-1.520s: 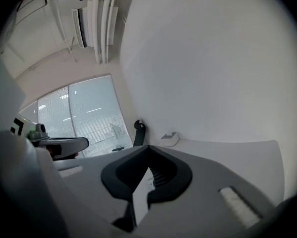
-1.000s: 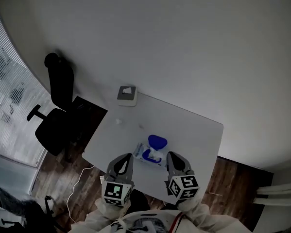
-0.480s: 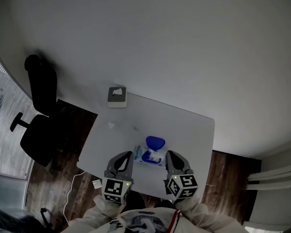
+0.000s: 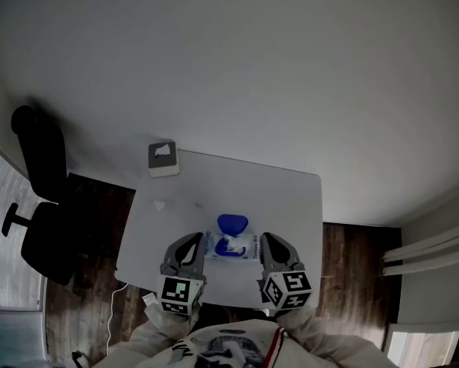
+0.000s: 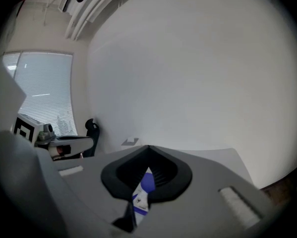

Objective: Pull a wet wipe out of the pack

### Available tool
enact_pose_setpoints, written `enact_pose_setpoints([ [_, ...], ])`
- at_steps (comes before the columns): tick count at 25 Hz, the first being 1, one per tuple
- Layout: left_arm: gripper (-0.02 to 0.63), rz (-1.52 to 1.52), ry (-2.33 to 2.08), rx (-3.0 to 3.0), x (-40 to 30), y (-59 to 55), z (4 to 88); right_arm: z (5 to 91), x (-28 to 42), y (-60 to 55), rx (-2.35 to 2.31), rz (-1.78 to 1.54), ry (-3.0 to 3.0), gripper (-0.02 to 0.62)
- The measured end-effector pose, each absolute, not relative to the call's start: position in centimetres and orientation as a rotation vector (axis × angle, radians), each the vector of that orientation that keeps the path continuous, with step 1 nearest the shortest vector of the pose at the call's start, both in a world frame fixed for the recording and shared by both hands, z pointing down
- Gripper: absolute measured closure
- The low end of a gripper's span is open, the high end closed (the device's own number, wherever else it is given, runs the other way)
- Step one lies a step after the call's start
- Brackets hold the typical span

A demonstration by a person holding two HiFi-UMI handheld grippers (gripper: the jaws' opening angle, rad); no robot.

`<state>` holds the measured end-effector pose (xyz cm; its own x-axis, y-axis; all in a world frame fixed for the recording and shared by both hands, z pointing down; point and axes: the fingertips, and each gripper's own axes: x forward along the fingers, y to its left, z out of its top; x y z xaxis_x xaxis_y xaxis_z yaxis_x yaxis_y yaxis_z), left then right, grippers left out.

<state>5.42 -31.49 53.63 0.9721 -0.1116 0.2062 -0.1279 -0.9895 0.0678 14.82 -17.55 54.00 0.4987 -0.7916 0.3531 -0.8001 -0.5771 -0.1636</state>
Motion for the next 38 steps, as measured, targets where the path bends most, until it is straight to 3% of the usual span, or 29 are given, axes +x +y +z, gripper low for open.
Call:
enact_pose_setpoints([
  [21, 0.601, 0.415, -0.152, 3.087, 11.4, -29.5, 53.5, 55.6, 20.8, -15.4, 2.685, 0.718, -1.466, 0.589],
  [23, 0.601, 0.415, -0.151, 3.091, 11.5, -29.5, 53.4, 56.0, 20.7, -15.4, 2.67, 0.731, -1.476, 0.525],
  [38, 0.601, 0.436, -0.107, 3.085, 11.4, -28.8, 53.7, 57.3, 19.2, -16.1, 2.522, 0.748, -1.57, 0.326],
])
